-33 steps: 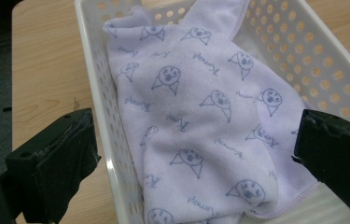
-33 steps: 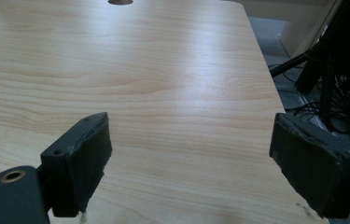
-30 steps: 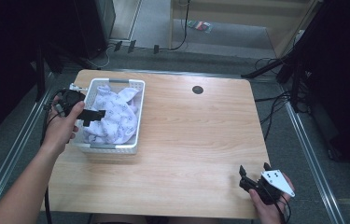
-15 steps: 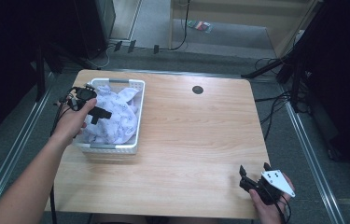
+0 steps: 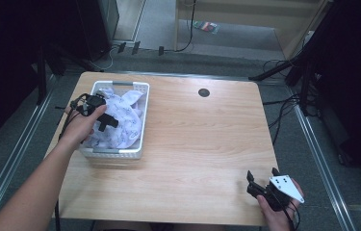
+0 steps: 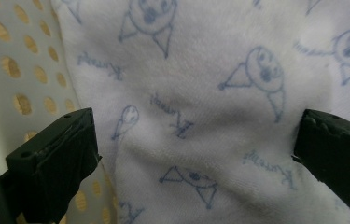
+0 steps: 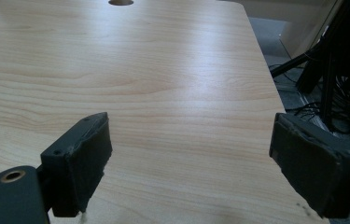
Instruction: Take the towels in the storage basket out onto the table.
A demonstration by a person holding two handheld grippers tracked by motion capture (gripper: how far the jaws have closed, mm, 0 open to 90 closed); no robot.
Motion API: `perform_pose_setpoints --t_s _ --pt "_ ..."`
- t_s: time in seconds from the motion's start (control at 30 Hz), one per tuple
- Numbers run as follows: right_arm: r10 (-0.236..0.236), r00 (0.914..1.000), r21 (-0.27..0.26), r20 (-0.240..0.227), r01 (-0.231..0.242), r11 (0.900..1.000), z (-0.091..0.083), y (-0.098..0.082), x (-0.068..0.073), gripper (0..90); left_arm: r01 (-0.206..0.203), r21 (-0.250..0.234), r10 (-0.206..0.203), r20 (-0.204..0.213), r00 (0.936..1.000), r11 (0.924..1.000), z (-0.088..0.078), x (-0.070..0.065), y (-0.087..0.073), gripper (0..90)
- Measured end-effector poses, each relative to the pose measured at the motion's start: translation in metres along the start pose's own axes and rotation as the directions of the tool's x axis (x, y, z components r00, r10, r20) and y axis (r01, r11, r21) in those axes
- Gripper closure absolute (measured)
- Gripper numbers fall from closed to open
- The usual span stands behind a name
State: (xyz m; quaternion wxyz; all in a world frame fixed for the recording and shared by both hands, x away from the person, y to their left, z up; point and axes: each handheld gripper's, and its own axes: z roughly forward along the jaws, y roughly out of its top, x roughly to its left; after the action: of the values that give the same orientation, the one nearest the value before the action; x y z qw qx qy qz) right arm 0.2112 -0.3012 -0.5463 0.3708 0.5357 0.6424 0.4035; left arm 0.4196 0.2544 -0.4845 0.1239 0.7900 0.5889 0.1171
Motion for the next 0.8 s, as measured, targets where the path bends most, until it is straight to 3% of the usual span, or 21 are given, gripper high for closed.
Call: perform_pose_setpoints --t_s 0.13,0.27,0.37,0.63,0.7,0.8 --pt "-0.003 1.0000 0.001 0.000 0.003 1.000 0.000 0.000 0.000 13.0 -0.042 0.041 0.043 -0.037 0.9984 0.9983 0.008 -0.009 0.000 0.1" --pt "-0.007 1.0000 0.003 0.002 0.007 1.000 0.000 0.000 0.000 13.0 -0.092 0.111 0.098 -0.057 0.9935 0.9896 0.022 -0.021 0.000 0.6" --pt "-0.008 1.0000 0.005 0.004 0.008 1.000 0.000 0.000 0.001 13.0 -0.075 0.124 0.080 -0.031 0.9963 0.9894 0.027 -0.024 0.001 2.4" --pt "-0.020 0.9998 0.008 0.004 0.020 1.000 0.001 0.000 0.002 13.0 -0.076 0.116 0.077 -0.002 0.9971 0.9904 0.029 -0.020 0.000 7.4" --pt "-0.022 0.9998 0.007 0.004 0.022 1.000 0.001 0.000 0.002 13.0 -0.080 0.100 0.081 -0.004 0.9967 0.9917 0.025 -0.020 0.000 16.4" --pt "-0.022 0.9997 0.006 0.005 0.022 1.000 0.000 0.000 0.002 13.0 -0.107 0.090 0.109 -0.018 0.9939 0.9902 0.020 -0.023 0.000 37.9"
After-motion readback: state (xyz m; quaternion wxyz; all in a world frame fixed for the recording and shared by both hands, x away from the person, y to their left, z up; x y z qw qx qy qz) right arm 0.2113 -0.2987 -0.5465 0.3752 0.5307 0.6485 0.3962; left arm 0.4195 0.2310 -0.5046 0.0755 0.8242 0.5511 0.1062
